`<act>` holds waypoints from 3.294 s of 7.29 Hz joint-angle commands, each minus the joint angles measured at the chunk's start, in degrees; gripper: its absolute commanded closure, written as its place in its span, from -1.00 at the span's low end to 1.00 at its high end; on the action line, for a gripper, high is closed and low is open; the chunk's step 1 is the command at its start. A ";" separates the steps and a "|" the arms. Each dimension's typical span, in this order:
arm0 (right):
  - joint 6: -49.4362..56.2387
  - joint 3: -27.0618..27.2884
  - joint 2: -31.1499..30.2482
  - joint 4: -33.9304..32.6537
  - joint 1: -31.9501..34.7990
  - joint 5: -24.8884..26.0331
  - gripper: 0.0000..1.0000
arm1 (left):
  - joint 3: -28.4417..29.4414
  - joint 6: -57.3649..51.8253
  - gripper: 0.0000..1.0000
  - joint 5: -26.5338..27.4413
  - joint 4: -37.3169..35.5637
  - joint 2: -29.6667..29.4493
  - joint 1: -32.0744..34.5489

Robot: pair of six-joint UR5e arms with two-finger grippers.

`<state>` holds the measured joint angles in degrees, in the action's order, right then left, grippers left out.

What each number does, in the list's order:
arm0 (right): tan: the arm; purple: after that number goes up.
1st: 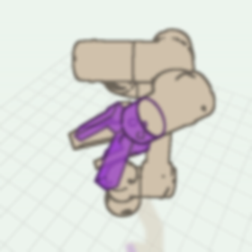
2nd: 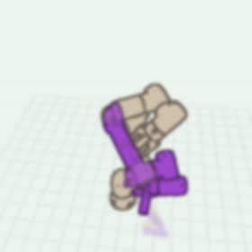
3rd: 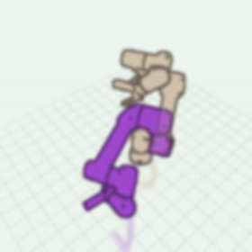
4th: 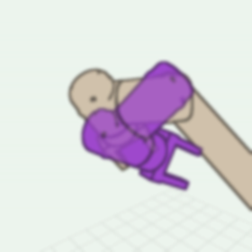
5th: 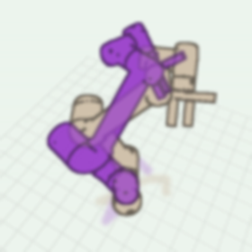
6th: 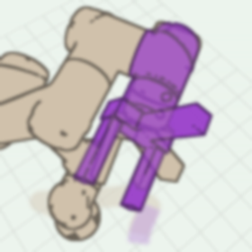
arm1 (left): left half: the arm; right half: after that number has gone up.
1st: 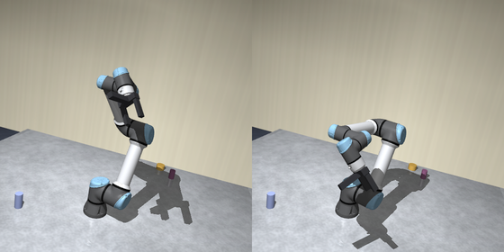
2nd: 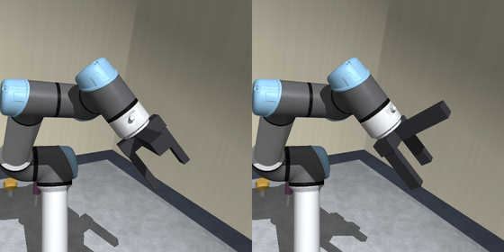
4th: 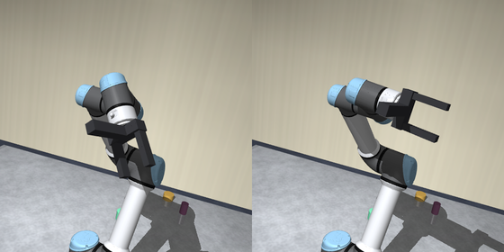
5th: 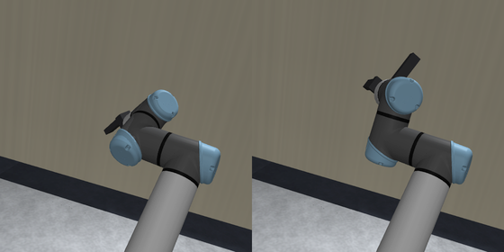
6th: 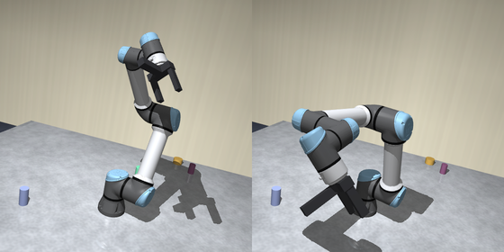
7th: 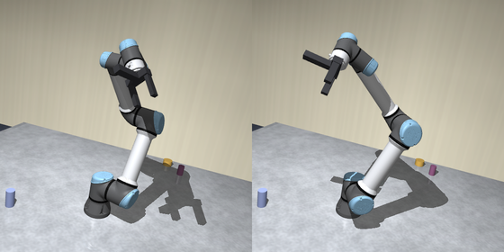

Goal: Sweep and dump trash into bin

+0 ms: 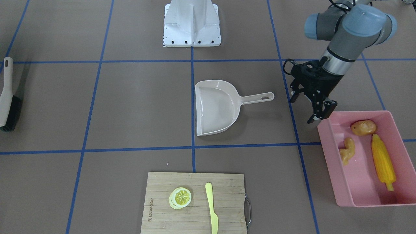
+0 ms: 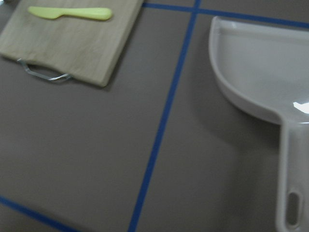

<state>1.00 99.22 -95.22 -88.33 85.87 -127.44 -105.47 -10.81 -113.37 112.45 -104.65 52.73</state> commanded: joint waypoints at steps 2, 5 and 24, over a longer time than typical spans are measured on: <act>-0.03 0.09 0.12 0.00 0.00 -0.09 -1.00 | -0.08 4.57 -0.95 -3.74 -5.40 5.04 8.93; -0.03 0.01 0.04 0.00 0.00 -0.09 -1.00 | 3.07 3.78 -0.95 -20.45 -5.05 15.14 27.62; -0.03 0.09 0.12 0.00 0.00 -0.18 -1.00 | 2.20 11.34 -0.96 -20.92 -18.41 27.39 39.64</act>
<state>0.96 99.32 -95.10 -88.30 85.87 -127.62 -103.02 0.47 -134.35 93.22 -77.22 92.38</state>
